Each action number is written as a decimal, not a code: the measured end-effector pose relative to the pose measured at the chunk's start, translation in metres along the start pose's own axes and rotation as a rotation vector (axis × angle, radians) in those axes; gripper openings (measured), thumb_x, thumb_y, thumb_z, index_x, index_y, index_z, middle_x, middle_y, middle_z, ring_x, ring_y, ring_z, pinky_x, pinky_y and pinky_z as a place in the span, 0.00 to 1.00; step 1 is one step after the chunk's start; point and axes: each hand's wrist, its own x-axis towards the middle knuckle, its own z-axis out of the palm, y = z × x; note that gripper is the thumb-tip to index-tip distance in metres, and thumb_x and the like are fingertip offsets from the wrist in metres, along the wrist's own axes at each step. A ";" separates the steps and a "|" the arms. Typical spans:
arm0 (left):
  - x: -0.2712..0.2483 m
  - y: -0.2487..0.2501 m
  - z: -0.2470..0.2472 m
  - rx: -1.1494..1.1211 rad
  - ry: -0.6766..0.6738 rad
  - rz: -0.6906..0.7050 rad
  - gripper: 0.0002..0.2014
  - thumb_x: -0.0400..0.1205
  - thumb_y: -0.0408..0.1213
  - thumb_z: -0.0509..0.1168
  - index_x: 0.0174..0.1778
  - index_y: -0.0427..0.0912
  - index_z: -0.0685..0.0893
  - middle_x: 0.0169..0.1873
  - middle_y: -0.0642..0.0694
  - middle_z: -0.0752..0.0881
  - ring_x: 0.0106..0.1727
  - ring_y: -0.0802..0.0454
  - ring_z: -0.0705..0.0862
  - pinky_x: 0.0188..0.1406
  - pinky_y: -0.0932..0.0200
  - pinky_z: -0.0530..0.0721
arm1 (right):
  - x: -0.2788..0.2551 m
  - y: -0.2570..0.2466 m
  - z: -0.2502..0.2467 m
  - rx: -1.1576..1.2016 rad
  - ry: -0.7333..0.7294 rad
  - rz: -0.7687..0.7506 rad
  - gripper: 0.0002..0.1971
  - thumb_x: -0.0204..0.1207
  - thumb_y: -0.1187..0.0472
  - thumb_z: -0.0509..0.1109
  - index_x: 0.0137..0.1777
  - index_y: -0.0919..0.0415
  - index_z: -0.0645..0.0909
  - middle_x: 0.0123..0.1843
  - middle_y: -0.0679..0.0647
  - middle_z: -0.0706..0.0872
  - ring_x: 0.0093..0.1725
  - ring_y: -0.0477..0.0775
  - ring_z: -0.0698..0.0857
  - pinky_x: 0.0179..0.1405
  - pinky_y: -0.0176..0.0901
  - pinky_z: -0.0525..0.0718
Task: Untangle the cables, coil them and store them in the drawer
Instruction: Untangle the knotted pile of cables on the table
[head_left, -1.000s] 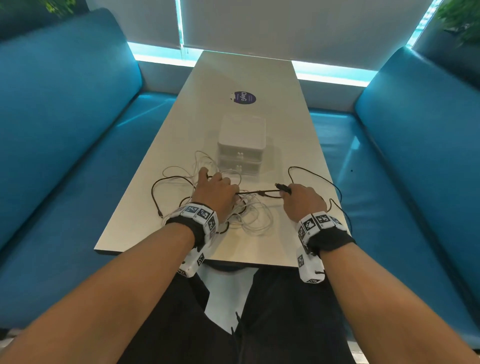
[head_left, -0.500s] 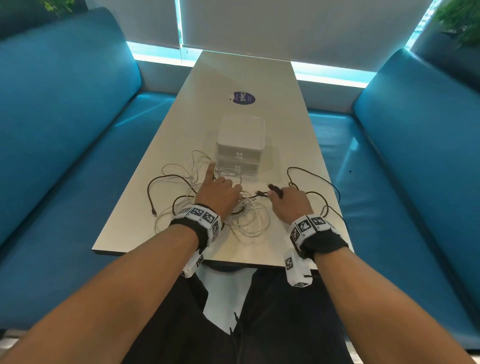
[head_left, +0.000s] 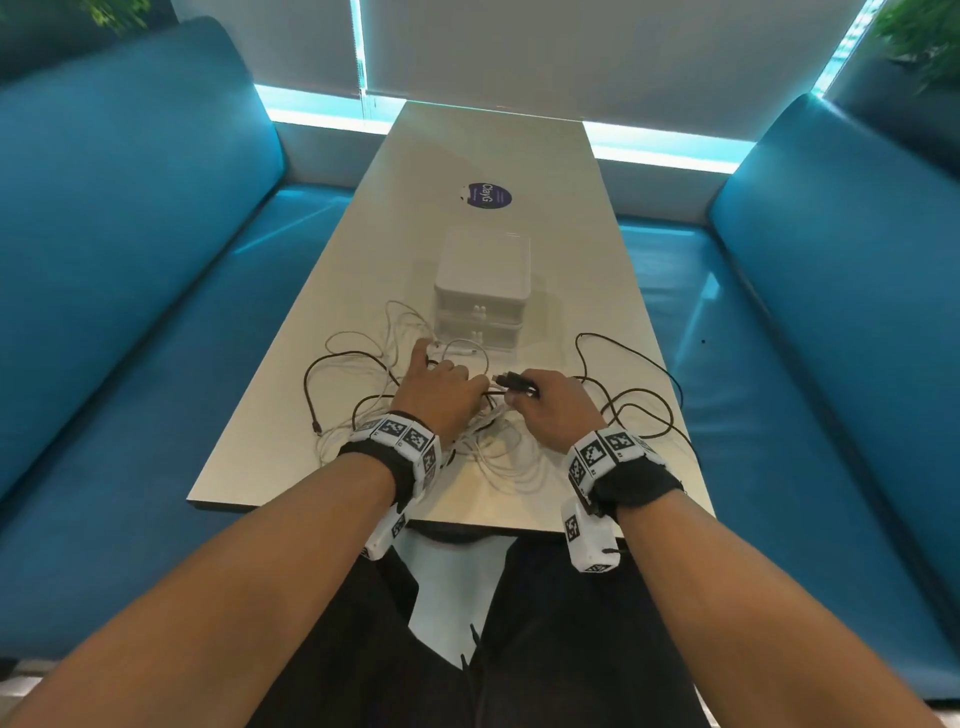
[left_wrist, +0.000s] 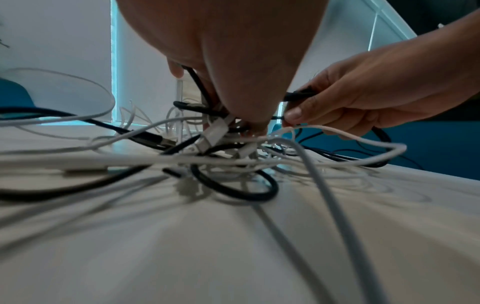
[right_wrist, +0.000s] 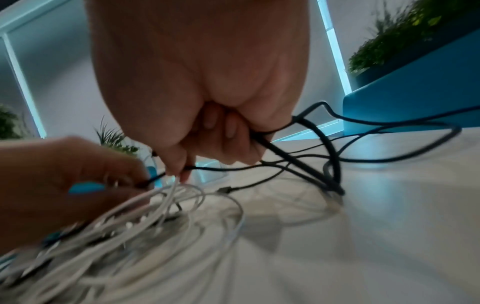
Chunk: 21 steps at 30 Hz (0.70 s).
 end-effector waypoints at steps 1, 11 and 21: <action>0.000 -0.002 0.001 0.016 -0.008 -0.004 0.12 0.89 0.48 0.54 0.61 0.52 0.80 0.49 0.50 0.87 0.58 0.45 0.84 0.79 0.29 0.51 | 0.001 0.001 -0.002 -0.021 0.013 0.015 0.10 0.80 0.51 0.67 0.53 0.53 0.87 0.43 0.54 0.89 0.45 0.58 0.86 0.44 0.48 0.83; -0.002 -0.003 0.001 -0.117 0.002 -0.044 0.22 0.79 0.49 0.62 0.70 0.51 0.73 0.61 0.49 0.83 0.68 0.44 0.77 0.79 0.34 0.56 | 0.000 0.013 -0.018 -0.354 0.125 0.127 0.11 0.85 0.52 0.61 0.61 0.51 0.82 0.51 0.57 0.86 0.48 0.61 0.86 0.47 0.52 0.85; 0.007 -0.008 0.008 -0.551 0.103 -0.071 0.17 0.77 0.45 0.74 0.54 0.42 0.77 0.53 0.43 0.73 0.52 0.43 0.77 0.51 0.51 0.78 | -0.001 -0.013 0.005 -0.073 -0.011 -0.137 0.19 0.80 0.50 0.66 0.70 0.47 0.81 0.61 0.51 0.90 0.60 0.56 0.86 0.62 0.50 0.82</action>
